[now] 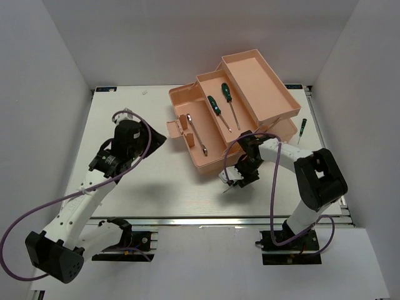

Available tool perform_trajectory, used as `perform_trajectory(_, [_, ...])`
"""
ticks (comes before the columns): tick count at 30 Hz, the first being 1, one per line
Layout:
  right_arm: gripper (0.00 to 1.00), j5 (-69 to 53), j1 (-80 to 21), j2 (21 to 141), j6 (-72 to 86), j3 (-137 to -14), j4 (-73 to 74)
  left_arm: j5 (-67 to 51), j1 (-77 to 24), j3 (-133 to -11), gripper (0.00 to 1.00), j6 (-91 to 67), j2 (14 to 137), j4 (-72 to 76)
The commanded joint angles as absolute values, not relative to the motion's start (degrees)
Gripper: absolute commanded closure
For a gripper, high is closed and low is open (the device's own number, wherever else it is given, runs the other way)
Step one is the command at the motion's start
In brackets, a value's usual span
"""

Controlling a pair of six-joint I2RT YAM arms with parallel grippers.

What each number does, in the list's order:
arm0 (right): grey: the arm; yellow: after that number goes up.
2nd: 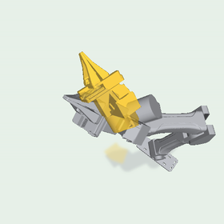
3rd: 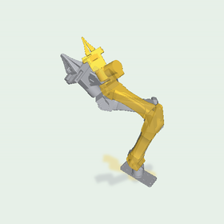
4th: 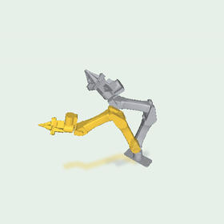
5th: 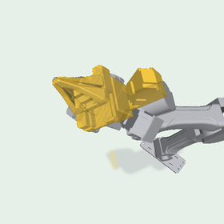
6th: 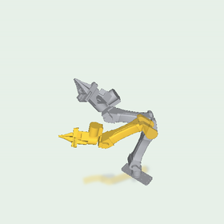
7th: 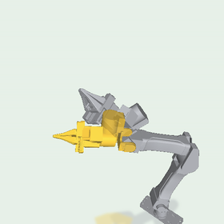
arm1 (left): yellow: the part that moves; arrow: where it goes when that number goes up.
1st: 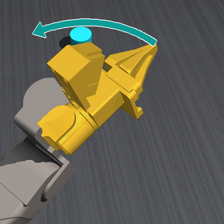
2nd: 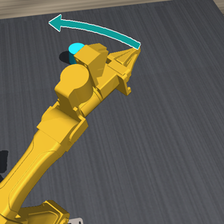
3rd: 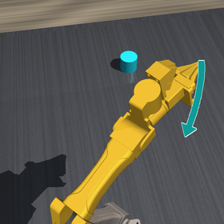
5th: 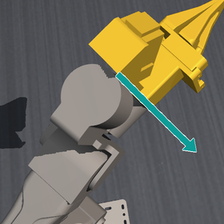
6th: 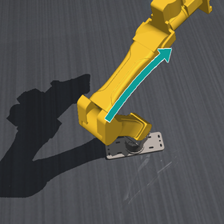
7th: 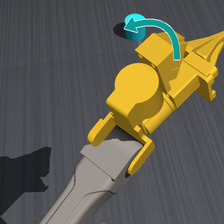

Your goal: Sort the tools into containers

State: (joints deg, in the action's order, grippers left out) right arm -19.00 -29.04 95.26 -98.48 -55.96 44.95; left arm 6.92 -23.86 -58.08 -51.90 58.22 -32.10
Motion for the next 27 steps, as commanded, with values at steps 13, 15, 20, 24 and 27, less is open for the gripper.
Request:
perform_trajectory(13, [1.00, -23.94, -30.06, 88.87, -97.65, -54.56, 55.59, 3.79, -24.08, -49.76, 0.34, -49.42, 49.22, -32.01])
perform_trajectory(15, [1.00, -30.55, -30.06, 85.54, -96.95, -58.86, 61.32, -0.25, -24.08, -48.17, 0.34, -46.95, 48.34, -26.47])
perform_trajectory(20, [1.00, -50.51, -30.06, 83.23, -93.10, -77.76, 74.44, -5.71, -24.08, -46.23, 0.34, -39.65, 47.90, -19.35])
perform_trajectory(24, [1.00, -58.00, -28.57, 82.88, -70.29, -87.96, 61.26, -7.82, -24.08, -46.06, 0.34, -34.73, 47.64, -15.56])
perform_trajectory(27, [1.00, -58.19, -23.57, 81.31, -38.50, -88.78, 35.22, -10.19, -24.08, -45.01, 0.34, -31.82, 46.67, -11.44])
